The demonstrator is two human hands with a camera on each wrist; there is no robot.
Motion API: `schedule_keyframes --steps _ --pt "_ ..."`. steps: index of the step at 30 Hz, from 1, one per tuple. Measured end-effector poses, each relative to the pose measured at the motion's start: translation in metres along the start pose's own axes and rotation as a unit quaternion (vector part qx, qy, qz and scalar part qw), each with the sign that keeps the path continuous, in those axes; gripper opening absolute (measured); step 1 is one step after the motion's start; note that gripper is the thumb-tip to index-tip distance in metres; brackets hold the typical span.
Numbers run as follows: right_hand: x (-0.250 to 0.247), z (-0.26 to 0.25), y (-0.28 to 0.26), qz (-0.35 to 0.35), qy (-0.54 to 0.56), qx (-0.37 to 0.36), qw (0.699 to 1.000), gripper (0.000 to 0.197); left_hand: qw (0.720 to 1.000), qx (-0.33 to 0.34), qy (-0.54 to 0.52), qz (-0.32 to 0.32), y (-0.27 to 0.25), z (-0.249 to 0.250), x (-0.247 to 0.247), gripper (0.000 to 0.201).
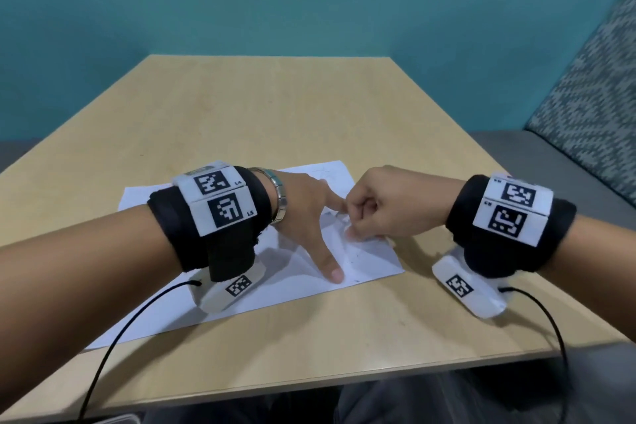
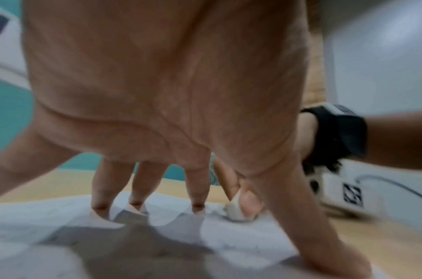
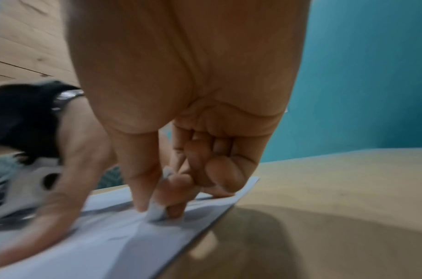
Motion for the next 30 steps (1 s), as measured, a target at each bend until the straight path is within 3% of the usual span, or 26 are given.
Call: schedule_keyframes --steps 3,7,11,15,19,23,27,30 --pt "-0.007 0.006 0.0 0.02 -0.007 0.016 1.0 0.031 1.0 -0.012 0.013 -0.001 0.0 0.0 0.002 0.109" --pt "0.006 -0.011 -0.007 -0.056 -0.023 -0.023 0.998 0.027 1.0 -0.015 0.011 0.0 -0.001 0.002 -0.001 0.102" --pt "-0.011 0.004 0.003 0.014 -0.04 0.012 0.999 0.029 0.999 -0.024 0.025 -0.007 0.0 0.003 -0.002 0.112" --pt "0.011 -0.013 -0.01 -0.068 0.012 -0.042 0.997 0.023 1.0 -0.014 0.022 -0.009 0.0 0.005 -0.004 0.103" --pt "-0.011 0.005 0.001 0.014 -0.037 -0.001 0.999 0.021 0.999 -0.02 0.037 -0.011 0.002 0.007 -0.005 0.113" --pt "0.009 -0.011 -0.01 -0.072 -0.002 -0.043 0.996 0.025 0.999 -0.01 0.036 -0.002 0.003 0.007 -0.007 0.103" --pt "-0.012 0.008 0.003 0.003 -0.033 -0.001 0.999 0.023 0.999 -0.017 0.039 -0.006 0.002 0.008 -0.006 0.113" --pt "-0.001 0.0 -0.003 -0.028 -0.019 -0.028 0.999 0.022 0.999 -0.015 0.038 -0.004 0.001 0.008 -0.007 0.106"
Point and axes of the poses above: each hand's wrist, its own y-axis towards the middle knuckle, its own x-axis out of the palm, z = x × y, the point moved 3 cm from there along y, towards the middle knuckle, and after that the axes turned 1 degree about z, right-handed, at the moved point
